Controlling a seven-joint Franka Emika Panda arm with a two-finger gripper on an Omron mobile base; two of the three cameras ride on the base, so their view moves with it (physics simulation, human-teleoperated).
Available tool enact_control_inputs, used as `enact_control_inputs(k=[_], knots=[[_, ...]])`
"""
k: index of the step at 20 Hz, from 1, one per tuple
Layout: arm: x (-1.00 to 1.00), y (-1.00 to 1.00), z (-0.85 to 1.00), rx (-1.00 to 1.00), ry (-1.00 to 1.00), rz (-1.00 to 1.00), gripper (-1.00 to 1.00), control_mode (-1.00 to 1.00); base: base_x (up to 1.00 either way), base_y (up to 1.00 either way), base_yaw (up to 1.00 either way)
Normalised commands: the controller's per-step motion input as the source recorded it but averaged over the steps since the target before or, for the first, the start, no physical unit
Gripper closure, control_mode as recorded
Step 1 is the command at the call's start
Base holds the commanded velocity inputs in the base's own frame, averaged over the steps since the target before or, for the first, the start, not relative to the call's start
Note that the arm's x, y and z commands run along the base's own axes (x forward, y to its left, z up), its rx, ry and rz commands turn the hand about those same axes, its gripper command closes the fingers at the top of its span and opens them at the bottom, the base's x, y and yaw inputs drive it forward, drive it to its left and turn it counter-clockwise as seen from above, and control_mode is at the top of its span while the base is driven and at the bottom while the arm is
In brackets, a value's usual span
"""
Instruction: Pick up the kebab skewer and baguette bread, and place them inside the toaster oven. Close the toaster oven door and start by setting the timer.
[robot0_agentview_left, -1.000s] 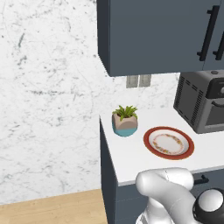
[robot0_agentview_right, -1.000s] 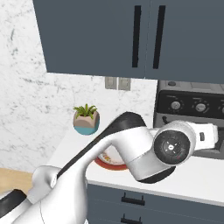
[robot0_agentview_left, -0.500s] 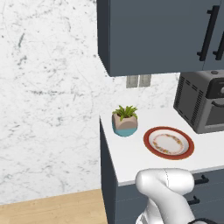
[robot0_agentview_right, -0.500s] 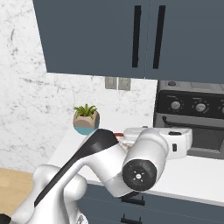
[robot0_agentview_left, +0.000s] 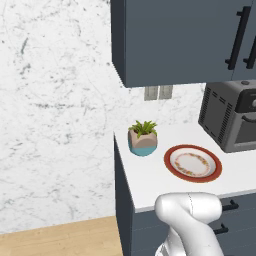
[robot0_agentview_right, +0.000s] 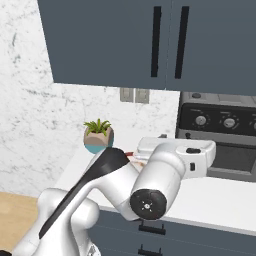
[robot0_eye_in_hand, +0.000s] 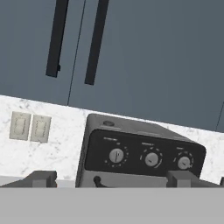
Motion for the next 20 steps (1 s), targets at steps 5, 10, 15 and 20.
enact_control_inputs(k=[5, 10, 15, 20], knots=[[0.0, 0.0, 0.01, 0.0, -0.09, 0.0, -1.0, -1.0, 0.0, 0.0, 0.0], [0.1, 0.0, 0.0, 0.0, -0.05, 0.01, -1.0, -1.0, 0.0, 0.0, 0.0], [0.08, 0.0, 0.0, 0.0, -0.02, 0.02, -1.0, -1.0, 0.0, 0.0, 0.0], [0.04, 0.0, -0.06, 0.0, 0.0, 0.03, -1.0, -1.0, 0.0, 0.0, 0.0]])
